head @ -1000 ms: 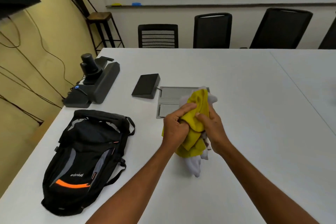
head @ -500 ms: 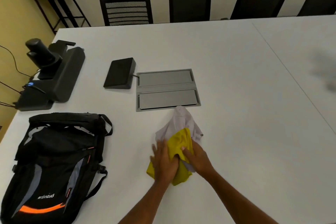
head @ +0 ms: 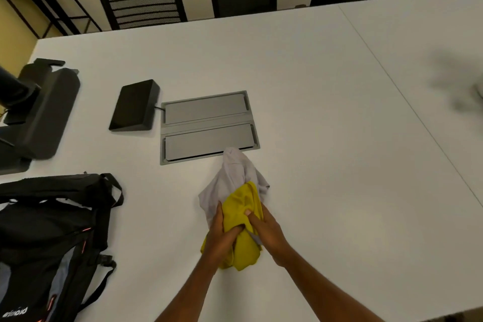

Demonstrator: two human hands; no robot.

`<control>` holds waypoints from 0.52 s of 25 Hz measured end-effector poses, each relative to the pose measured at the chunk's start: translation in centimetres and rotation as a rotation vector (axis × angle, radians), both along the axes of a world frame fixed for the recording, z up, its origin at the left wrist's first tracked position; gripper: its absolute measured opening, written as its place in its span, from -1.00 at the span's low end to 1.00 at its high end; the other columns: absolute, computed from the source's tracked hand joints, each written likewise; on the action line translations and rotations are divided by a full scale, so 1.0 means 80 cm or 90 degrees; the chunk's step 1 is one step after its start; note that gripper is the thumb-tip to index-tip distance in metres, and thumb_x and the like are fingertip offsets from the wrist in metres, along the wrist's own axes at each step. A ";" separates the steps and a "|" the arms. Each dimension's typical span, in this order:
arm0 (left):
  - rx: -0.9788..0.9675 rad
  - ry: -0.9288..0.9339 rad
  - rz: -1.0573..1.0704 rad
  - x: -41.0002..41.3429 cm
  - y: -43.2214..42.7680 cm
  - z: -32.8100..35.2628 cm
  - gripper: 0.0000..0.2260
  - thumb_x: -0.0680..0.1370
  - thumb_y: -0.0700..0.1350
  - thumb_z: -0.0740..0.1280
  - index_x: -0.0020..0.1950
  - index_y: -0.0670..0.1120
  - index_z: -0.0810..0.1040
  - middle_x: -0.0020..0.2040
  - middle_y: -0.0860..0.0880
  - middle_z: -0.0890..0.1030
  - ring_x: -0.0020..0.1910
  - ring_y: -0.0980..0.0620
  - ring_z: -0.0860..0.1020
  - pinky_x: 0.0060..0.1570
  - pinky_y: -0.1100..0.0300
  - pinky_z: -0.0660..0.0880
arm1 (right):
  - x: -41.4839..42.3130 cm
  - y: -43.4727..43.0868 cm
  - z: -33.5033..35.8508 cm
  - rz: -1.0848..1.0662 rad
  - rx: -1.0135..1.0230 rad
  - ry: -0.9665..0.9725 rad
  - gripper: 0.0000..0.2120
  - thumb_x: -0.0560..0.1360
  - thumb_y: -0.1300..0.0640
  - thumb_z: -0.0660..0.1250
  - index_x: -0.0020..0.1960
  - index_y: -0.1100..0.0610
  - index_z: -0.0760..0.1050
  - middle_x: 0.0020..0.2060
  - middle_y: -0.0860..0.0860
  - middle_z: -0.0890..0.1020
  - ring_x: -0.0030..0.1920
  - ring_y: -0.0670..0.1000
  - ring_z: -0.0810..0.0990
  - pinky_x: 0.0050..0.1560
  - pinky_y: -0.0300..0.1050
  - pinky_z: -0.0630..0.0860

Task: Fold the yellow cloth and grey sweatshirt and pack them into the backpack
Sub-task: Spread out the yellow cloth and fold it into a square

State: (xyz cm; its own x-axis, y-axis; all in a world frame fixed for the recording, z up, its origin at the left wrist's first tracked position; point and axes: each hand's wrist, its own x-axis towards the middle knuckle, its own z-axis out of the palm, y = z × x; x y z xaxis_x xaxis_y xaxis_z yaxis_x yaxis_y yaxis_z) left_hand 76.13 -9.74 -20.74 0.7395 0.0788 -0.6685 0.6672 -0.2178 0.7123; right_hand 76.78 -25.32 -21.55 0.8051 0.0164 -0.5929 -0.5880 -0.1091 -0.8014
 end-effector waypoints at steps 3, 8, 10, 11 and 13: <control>0.027 -0.023 -0.036 0.012 -0.044 -0.003 0.03 0.32 0.47 0.39 0.65 0.28 -0.07 0.68 -0.13 0.28 0.59 -0.24 0.38 0.47 -0.08 0.39 | 0.015 -0.043 -0.003 -0.029 0.020 0.008 -0.52 0.60 -0.30 0.37 0.49 -0.33 0.42 0.32 -0.22 0.63 0.28 -0.15 0.61 0.38 -0.03 0.54; -0.023 -0.011 -0.046 0.037 -0.128 0.001 0.05 0.38 0.45 0.47 0.73 0.28 -0.02 0.68 -0.01 0.32 0.56 -0.16 0.42 0.38 0.04 0.42 | 0.047 -0.131 -0.003 -0.086 0.005 -0.001 -0.48 0.50 -0.39 0.43 0.42 -0.32 0.53 0.25 -0.22 0.70 0.25 -0.12 0.67 0.38 0.07 0.58; -0.044 -0.004 -0.059 0.050 -0.160 0.002 -0.02 0.50 0.33 0.51 0.73 0.28 -0.04 0.69 0.03 0.29 0.59 -0.15 0.38 0.40 0.03 0.40 | 0.060 -0.169 -0.003 -0.101 -0.010 -0.001 -0.46 0.47 -0.42 0.44 0.41 -0.31 0.54 0.23 -0.22 0.71 0.24 -0.10 0.68 0.37 0.10 0.59; -0.052 0.000 -0.067 0.056 -0.174 0.001 -0.02 0.50 0.32 0.50 0.73 0.29 -0.05 0.69 0.04 0.28 0.60 -0.14 0.37 0.42 0.01 0.40 | 0.066 -0.186 -0.001 -0.107 -0.020 -0.006 -0.47 0.47 -0.42 0.44 0.39 -0.31 0.55 0.22 -0.22 0.71 0.24 -0.10 0.69 0.37 0.11 0.60; -0.072 0.003 -0.080 0.068 -0.198 0.002 0.02 0.46 0.37 0.51 0.73 0.31 -0.07 0.70 0.07 0.25 0.61 -0.13 0.35 0.46 -0.03 0.40 | 0.077 -0.215 0.005 -0.124 -0.038 -0.024 -0.53 0.50 -0.38 0.44 0.37 -0.30 0.58 0.20 -0.23 0.72 0.23 -0.12 0.69 0.36 0.11 0.60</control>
